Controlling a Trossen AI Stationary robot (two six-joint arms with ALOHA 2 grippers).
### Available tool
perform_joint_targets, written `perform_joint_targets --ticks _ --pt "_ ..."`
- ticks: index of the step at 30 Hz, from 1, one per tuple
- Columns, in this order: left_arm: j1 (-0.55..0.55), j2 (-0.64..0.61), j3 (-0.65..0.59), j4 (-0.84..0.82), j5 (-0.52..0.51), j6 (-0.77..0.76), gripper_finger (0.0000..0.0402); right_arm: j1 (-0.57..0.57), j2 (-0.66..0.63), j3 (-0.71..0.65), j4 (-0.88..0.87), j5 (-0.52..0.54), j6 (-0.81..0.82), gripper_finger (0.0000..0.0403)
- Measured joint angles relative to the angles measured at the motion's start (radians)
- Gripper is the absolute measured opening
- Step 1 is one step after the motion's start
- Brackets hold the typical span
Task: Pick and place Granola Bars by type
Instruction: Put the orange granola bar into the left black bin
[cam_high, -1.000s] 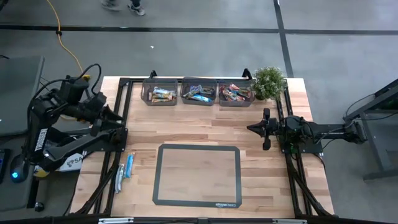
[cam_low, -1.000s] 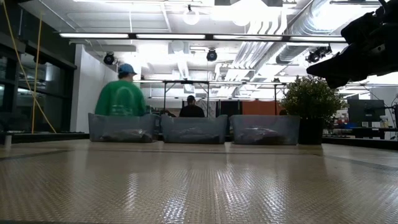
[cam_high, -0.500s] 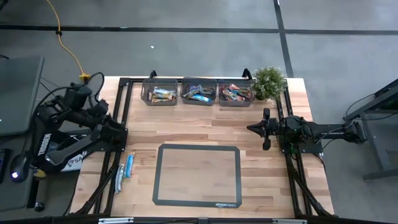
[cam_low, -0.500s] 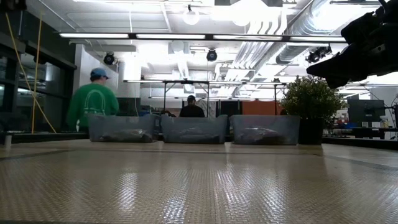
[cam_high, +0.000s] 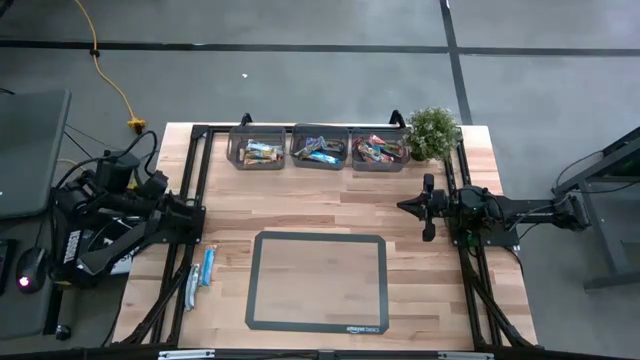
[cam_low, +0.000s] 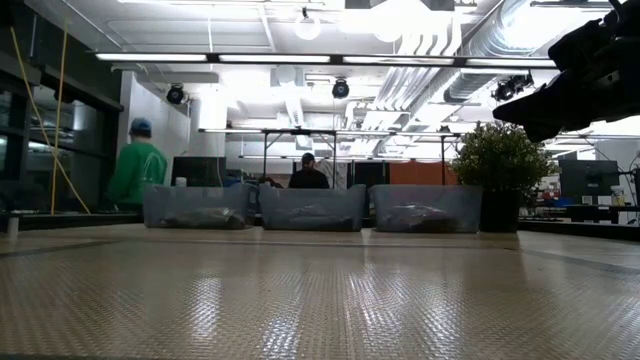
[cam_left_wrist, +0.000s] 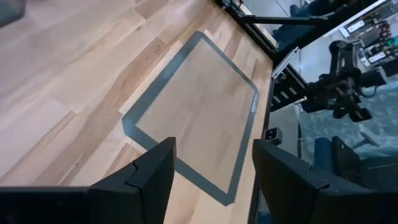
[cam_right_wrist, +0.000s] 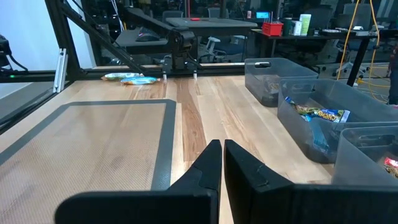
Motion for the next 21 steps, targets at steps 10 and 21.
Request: perform_joint_targets --ticks 10,21 --pt "0.000 0.103 0.000 0.001 -0.019 0.151 0.0209 0.000 0.000 0.000 0.000 0.000 0.000 0.0003" --pt "-0.004 0.290 0.000 0.000 -0.105 0.532 0.0209 0.000 0.000 0.000 0.000 0.000 0.000 0.0003"
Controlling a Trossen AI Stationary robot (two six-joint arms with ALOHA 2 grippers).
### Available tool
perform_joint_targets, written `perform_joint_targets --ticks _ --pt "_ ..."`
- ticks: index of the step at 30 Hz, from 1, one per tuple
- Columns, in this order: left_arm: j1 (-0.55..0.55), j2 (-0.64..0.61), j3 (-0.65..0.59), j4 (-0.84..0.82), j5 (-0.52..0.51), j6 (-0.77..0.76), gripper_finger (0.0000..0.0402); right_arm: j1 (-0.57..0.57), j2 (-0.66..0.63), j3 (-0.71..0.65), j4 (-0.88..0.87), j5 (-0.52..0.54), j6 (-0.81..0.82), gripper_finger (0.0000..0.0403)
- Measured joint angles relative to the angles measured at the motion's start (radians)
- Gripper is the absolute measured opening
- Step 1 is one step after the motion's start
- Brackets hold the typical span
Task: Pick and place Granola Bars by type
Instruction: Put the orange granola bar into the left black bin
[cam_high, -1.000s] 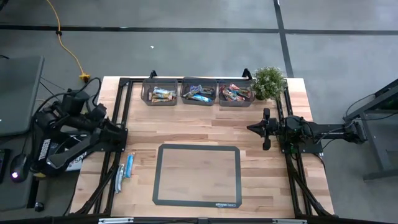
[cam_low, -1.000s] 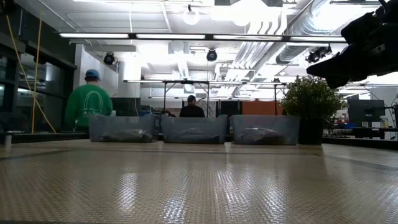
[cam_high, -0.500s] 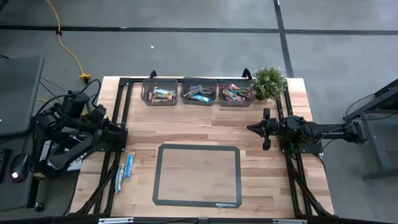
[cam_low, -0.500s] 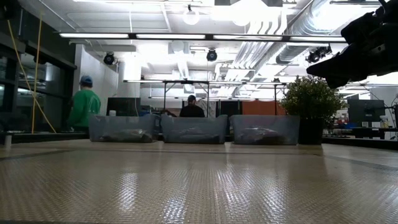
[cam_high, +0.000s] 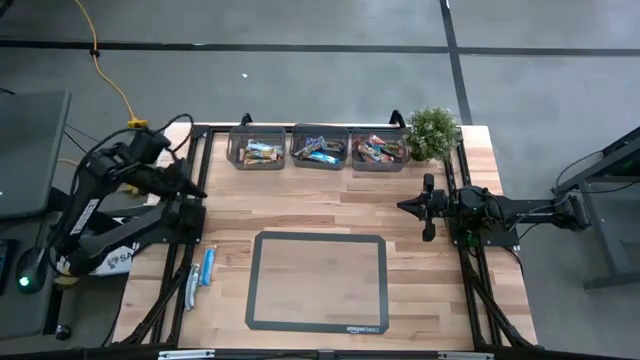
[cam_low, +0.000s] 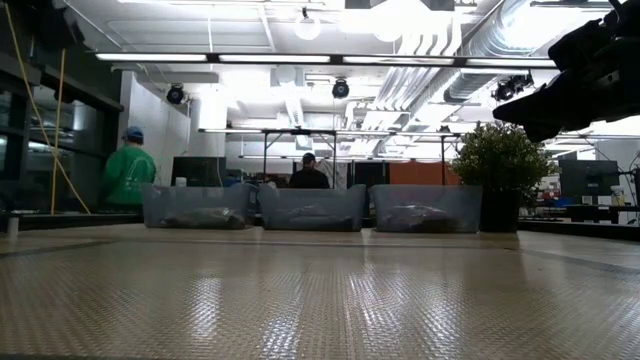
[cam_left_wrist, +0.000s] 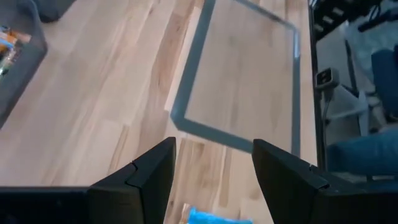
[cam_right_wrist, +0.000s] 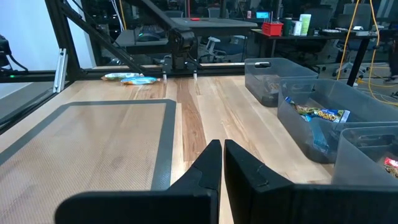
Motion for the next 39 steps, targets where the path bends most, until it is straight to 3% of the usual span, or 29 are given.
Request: perform_joint_targets --ticks 7,26,36,39 --pt "-0.135 0.104 0.000 0.000 -0.094 0.048 0.0209 0.000 0.000 0.000 0.000 0.000 0.000 0.0002" --pt "-0.703 0.237 0.000 0.003 -0.436 0.134 0.0209 0.000 0.000 0.000 0.000 0.000 0.000 0.0003" --pt "-0.998 0.414 0.000 0.076 -0.607 0.185 0.0209 0.000 0.000 0.000 0.000 0.000 0.000 0.0003" --pt "-1.047 0.453 0.000 0.078 -0.610 0.174 0.0209 0.000 0.000 0.000 0.000 0.000 0.000 0.0002"
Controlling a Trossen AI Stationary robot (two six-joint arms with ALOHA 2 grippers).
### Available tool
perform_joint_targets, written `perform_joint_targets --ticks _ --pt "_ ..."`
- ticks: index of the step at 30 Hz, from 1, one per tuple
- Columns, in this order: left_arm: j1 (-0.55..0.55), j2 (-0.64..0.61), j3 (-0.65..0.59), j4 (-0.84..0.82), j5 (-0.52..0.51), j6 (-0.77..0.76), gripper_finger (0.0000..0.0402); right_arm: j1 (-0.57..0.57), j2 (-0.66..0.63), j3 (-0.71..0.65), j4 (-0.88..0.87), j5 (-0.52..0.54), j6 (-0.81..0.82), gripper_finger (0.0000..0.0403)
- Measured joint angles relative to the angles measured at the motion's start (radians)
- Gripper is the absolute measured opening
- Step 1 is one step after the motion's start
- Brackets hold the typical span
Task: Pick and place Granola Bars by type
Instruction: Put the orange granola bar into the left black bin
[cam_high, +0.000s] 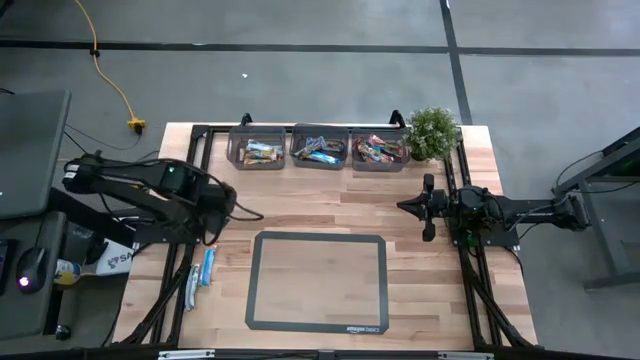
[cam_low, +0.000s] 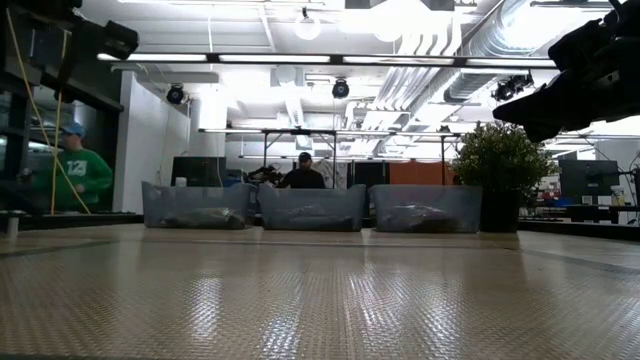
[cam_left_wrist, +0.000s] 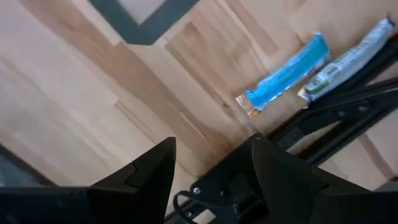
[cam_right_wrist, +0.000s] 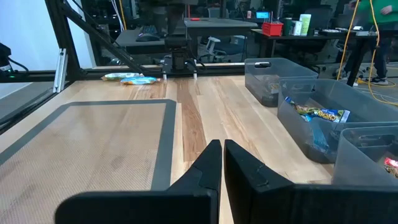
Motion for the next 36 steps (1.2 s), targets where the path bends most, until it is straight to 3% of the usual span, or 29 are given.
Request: perform_joint_targets --ticks 11,18,29,36 --pt "-0.159 0.007 -0.006 0.004 0.022 0.023 0.0209 0.000 0.000 0.000 0.000 0.000 0.000 0.0002" --pt "-0.307 0.008 -0.134 0.029 0.056 0.088 0.0209 0.000 0.000 0.000 0.000 0.000 0.000 0.0003" --pt "-0.444 0.025 -0.298 0.422 -0.006 0.115 0.0209 0.000 0.000 0.000 0.000 0.000 0.000 0.0003" --pt "-0.463 0.124 -0.370 0.432 0.017 0.094 0.0209 0.000 0.000 0.000 0.000 0.000 0.000 0.0002"
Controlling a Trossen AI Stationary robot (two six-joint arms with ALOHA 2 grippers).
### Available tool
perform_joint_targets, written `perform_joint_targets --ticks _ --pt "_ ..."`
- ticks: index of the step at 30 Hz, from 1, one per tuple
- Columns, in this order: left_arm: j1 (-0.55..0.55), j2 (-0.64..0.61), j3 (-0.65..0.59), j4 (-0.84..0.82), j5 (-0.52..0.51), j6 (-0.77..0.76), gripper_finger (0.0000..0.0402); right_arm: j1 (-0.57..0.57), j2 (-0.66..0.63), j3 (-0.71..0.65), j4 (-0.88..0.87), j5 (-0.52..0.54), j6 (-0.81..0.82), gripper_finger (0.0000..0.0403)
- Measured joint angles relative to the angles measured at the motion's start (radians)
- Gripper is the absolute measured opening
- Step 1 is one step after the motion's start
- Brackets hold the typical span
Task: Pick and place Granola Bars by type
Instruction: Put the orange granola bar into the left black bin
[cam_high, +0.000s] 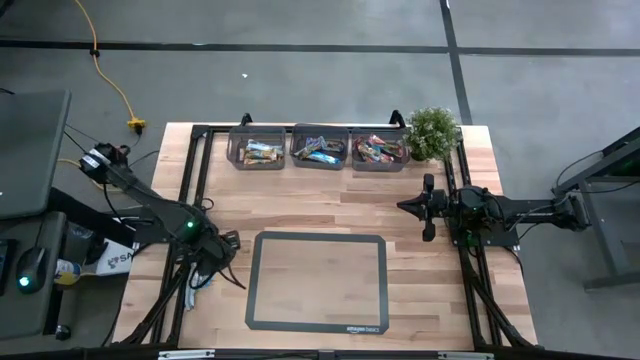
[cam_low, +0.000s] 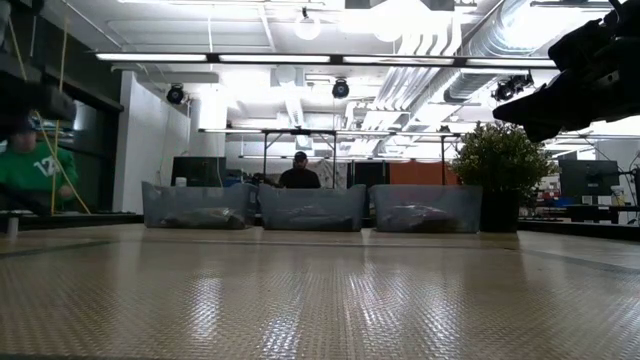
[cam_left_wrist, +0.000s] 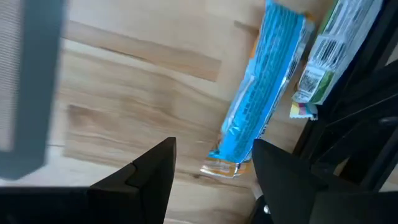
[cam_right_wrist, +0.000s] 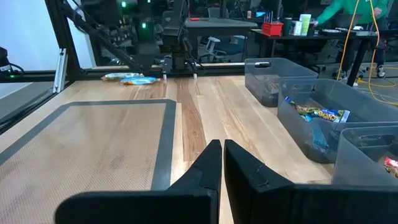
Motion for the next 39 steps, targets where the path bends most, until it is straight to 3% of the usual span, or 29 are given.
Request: perform_joint_targets --ticks 8,22,39 --pt "0.000 0.073 -0.074 0.034 0.032 0.016 0.0209 0.000 0.000 0.000 0.000 0.000 0.000 0.0002" --pt "0.000 0.074 -0.145 0.161 0.131 0.049 0.0209 0.000 0.000 0.000 0.000 0.000 0.000 0.0002" --pt "0.001 0.072 -0.184 0.200 0.159 0.051 0.0203 0.000 0.000 0.000 0.000 0.000 0.000 0.0002"
